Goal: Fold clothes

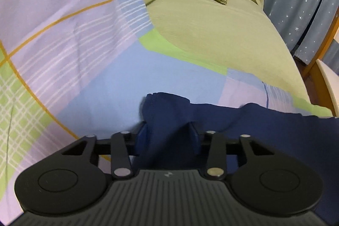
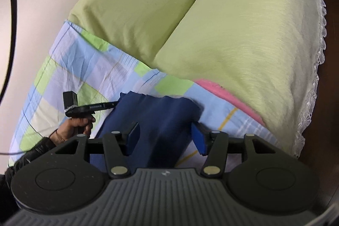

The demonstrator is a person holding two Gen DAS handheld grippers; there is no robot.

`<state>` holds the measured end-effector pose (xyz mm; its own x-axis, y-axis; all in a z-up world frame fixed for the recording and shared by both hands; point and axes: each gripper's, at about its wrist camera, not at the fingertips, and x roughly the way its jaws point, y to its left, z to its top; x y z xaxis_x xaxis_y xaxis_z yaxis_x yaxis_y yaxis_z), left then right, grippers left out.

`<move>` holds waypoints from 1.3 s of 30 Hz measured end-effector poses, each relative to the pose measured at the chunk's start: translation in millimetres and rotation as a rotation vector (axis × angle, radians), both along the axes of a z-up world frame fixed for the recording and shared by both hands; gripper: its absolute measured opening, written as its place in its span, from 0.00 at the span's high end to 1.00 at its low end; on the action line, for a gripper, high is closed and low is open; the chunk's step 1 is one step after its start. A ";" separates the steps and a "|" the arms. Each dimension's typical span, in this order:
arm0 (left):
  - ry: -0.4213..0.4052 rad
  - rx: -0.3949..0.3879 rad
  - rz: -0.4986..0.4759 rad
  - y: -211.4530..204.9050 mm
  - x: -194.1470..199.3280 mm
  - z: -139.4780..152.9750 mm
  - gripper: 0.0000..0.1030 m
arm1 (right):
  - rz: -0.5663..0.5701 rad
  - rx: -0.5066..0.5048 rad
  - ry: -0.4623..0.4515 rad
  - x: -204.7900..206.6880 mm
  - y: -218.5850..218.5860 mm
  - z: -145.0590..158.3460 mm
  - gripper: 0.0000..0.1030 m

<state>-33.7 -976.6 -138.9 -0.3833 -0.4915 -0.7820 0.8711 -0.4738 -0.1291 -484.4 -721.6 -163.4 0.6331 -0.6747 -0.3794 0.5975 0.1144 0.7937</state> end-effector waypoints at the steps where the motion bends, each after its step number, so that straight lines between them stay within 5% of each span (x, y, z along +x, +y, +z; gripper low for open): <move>1: 0.001 0.000 -0.002 0.9 -0.2 0.7 0.77 | 0.001 0.007 -0.018 0.0 0.0 -1.7 0.51; 5: 0.016 -0.011 -0.003 6.8 0.8 3.4 0.92 | 0.047 0.017 -0.112 -2.4 -3.7 -7.0 0.49; 11: 0.018 -0.025 0.008 11.6 -1.3 2.3 0.92 | -0.008 0.066 -0.147 -10.0 -5.5 -14.1 0.51; 16: 0.024 -0.029 0.016 12.3 -3.6 0.5 0.93 | 0.090 0.063 -0.174 2.5 -1.7 -9.9 0.49; 21: 0.033 -0.037 0.016 14.9 -2.6 0.2 0.93 | 0.072 0.081 -0.213 2.4 -6.8 -11.6 0.49; 23: 0.034 -0.040 0.015 15.0 -2.1 0.0 0.92 | 0.137 0.062 -0.171 10.6 -6.4 -6.0 0.50; 26: 0.026 -0.046 0.017 14.7 -3.2 -0.1 0.94 | 0.084 0.079 -0.138 2.7 -14.5 -4.5 0.65; 28: 0.014 -0.048 0.017 14.7 -4.5 0.9 0.96 | 0.064 0.123 -0.112 1.9 -19.4 -9.5 0.92; 30: 0.002 -0.053 0.019 15.0 -6.2 2.2 0.97 | 0.069 0.126 -0.057 6.3 -19.9 -7.3 0.94; 35: -0.017 -0.129 0.037 25.5 -6.3 20.9 0.98 | 0.059 0.069 -0.003 9.8 -20.9 14.5 0.95; 39: 0.013 -0.195 0.020 46.7 4.1 53.9 0.98 | 0.159 -0.203 0.057 25.4 -4.9 80.2 0.95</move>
<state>-29.7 -929.8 -85.0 -0.3818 -0.6404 -0.6665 0.8793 -0.4739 -0.0483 -459.0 -726.5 -83.1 0.7190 -0.6343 -0.2841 0.6020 0.3641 0.7106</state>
